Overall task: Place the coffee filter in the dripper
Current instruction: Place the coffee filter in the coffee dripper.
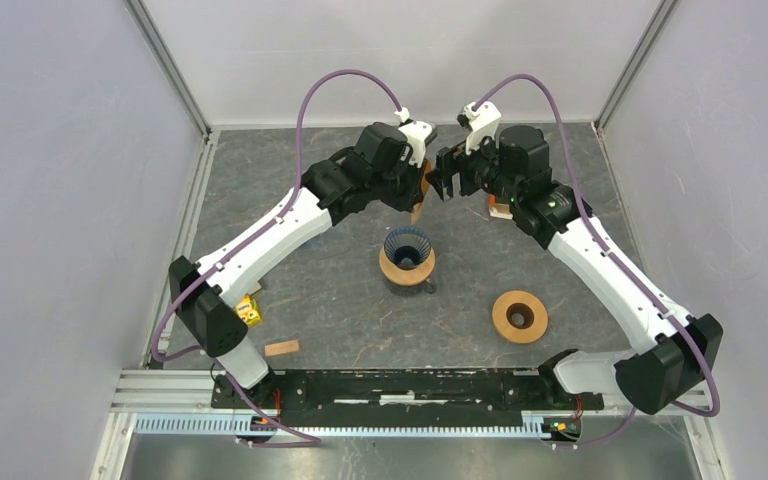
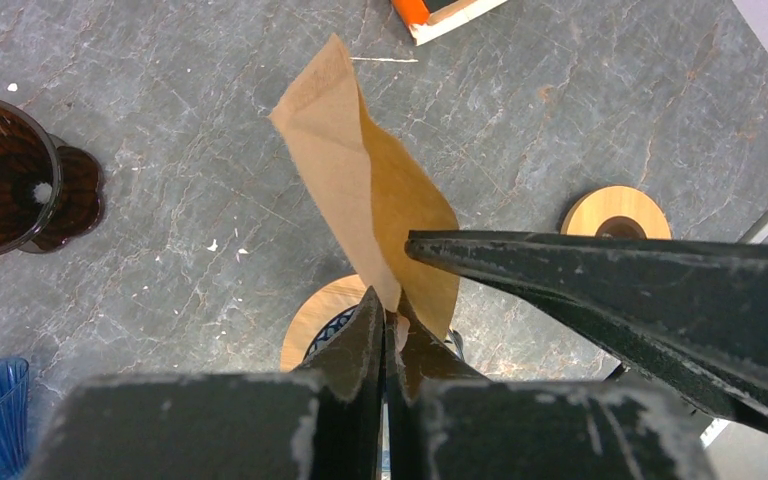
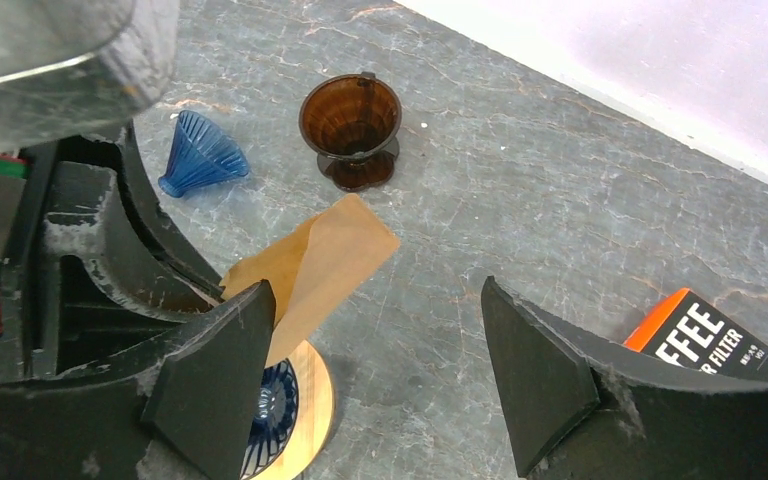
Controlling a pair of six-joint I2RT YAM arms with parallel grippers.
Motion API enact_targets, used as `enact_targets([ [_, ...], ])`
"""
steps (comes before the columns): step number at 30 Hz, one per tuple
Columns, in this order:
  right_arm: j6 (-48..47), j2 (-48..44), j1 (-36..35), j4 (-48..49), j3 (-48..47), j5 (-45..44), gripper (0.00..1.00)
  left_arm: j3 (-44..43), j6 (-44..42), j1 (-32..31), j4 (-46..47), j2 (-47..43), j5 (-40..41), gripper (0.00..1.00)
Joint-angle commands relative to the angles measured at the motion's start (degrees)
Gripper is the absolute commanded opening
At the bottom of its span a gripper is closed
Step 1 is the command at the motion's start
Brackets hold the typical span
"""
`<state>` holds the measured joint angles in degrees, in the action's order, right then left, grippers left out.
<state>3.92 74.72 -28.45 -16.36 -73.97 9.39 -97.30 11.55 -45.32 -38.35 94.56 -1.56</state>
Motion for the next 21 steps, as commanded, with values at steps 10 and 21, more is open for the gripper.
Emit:
enact_targets([
  [10, -5.20, -1.15, -0.03, 1.49, -1.28, -3.72, 0.72, 2.83, -1.18, 0.15, 6.02, -4.08, -0.45, 0.02],
  [21, -6.21, -1.86, -0.03, 6.88, 1.84, 2.22, 0.67, 9.52, -5.15, 0.14, 12.32, -8.56, -5.27, 0.02],
])
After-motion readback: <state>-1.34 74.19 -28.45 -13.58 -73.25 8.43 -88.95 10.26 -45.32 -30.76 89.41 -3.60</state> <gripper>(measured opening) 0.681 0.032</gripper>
